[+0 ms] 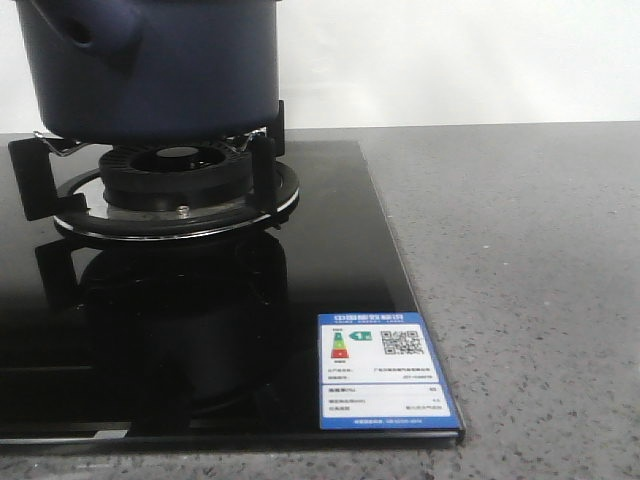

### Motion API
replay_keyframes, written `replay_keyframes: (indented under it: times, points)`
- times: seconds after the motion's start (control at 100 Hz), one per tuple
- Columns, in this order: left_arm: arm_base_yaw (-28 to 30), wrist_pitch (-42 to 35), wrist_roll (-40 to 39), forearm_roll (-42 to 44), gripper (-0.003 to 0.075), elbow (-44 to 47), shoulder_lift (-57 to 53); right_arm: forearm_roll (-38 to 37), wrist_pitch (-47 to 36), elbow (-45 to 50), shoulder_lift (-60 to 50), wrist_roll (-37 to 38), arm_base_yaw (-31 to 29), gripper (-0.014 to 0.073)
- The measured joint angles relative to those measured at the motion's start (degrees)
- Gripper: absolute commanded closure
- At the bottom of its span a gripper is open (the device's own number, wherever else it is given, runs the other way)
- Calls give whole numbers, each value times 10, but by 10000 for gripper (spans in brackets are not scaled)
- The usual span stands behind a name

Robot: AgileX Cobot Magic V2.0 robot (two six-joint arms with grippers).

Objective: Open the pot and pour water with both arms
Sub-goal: 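Tilt the cup over the open pot with right gripper to pour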

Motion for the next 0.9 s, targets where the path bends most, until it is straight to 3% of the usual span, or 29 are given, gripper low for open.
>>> replay_keyframes:
  times: [0.61, 0.9]
  points:
    - [0, 0, 0, 0, 381, 0, 0, -160, -84, 0, 0, -2, 0, 249]
    - [0, 0, 0, 0, 381, 0, 0, -175, -107, 0, 0, -2, 0, 249]
